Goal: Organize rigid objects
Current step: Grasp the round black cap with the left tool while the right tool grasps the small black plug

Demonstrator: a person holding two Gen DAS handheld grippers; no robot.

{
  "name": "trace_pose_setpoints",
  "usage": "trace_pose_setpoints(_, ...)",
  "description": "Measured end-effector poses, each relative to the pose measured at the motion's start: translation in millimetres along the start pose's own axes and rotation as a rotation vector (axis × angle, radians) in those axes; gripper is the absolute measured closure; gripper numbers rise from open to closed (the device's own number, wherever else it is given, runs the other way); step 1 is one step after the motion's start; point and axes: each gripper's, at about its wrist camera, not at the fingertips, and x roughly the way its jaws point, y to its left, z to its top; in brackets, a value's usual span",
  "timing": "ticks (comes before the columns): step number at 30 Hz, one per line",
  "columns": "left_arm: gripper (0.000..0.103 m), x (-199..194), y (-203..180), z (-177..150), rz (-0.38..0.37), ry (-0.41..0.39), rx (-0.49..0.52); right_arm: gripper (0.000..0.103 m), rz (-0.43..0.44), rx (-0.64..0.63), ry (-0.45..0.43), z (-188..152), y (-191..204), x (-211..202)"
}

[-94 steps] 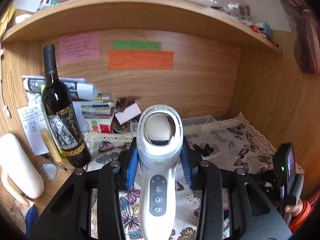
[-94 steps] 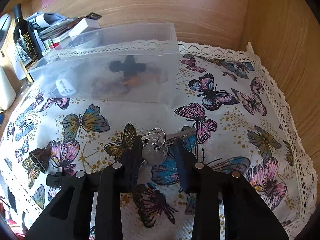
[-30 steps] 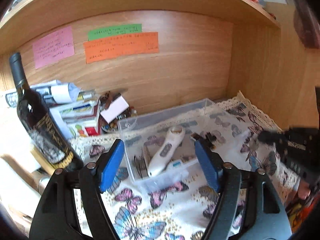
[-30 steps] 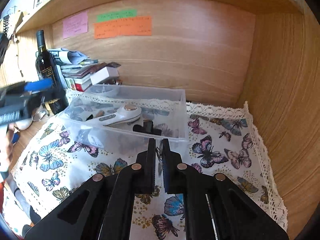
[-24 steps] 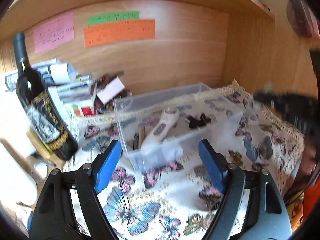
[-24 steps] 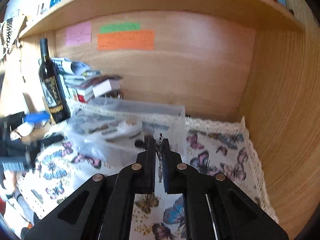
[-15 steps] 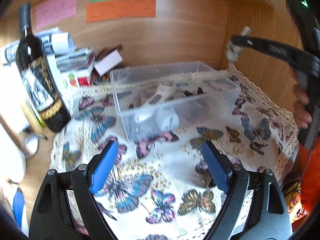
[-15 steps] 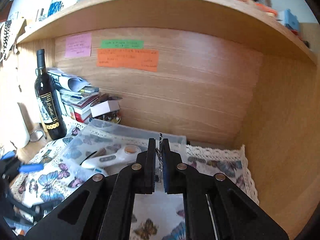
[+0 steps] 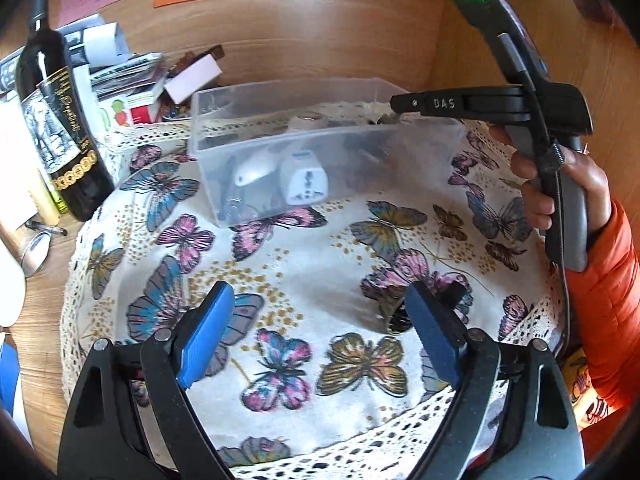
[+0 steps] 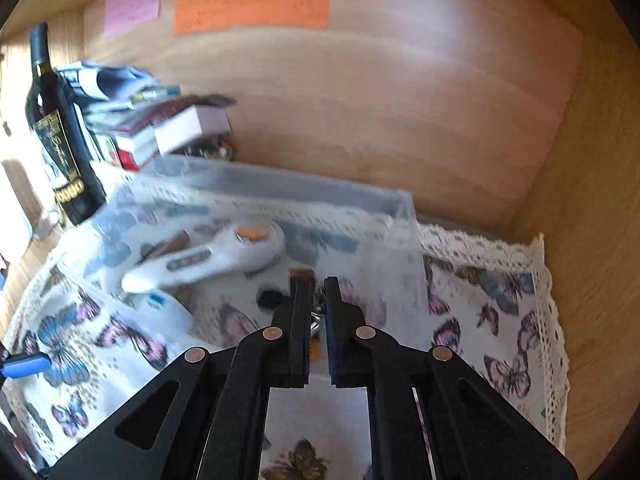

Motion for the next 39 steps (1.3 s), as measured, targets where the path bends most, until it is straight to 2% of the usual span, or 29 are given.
trace_pose_setpoints(2,0.015,2,-6,0,-0.006,0.003,0.012,0.087,0.011,0.010,0.002,-7,-5,-7)
trace_pose_setpoints(7,0.015,9,-21,1,-0.029,0.021,0.027,0.061,0.027,0.042,-0.066,-29,-14,-43)
trace_pose_setpoints(9,0.016,13,-27,1,-0.037,0.032,0.037,0.056,0.033,0.040,-0.084,-36,-14,-54)
trace_pose_setpoints(12,0.025,18,-36,1,-0.042,0.047,0.057,0.052,0.030,0.021,-0.094,-47,-10,-66)
trace_pose_setpoints(15,0.040,27,-39,2,-0.049,0.077,0.043,0.050,0.062,0.025,-0.092,-59,-8,-74)
trace_pose_setpoints(17,0.062,33,-37,1,-0.065,0.100,0.023,0.048,0.087,0.031,-0.082,-67,-4,-75)
trace_pose_setpoints(18,0.069,35,-36,0,-0.075,0.109,0.014,0.046,0.099,0.033,-0.075,-71,-2,-75)
trace_pose_setpoints(22,0.070,26,-28,-5,-0.078,0.084,-0.019,0.045,0.150,0.029,-0.040,-87,14,-73)
trace_pose_setpoints(28,0.070,-3,-6,-12,-0.012,0.017,-0.070,0.045,0.225,-0.007,0.026,-107,47,-63)
trace_pose_setpoints(33,0.070,-19,8,-18,0.003,-0.013,-0.105,0.045,0.220,-0.053,0.095,-119,67,-45)
trace_pose_setpoints(35,0.070,-24,11,-20,0.005,-0.022,-0.111,0.046,0.200,-0.067,0.086,-123,72,-43)
trace_pose_setpoints(37,0.070,-28,14,-22,0.005,-0.027,-0.115,0.061,0.205,-0.079,0.084,-122,73,-46)
trace_pose_setpoints(39,0.070,-30,15,-22,0.000,-0.034,-0.118,0.061,0.198,-0.078,0.075,-120,73,-48)
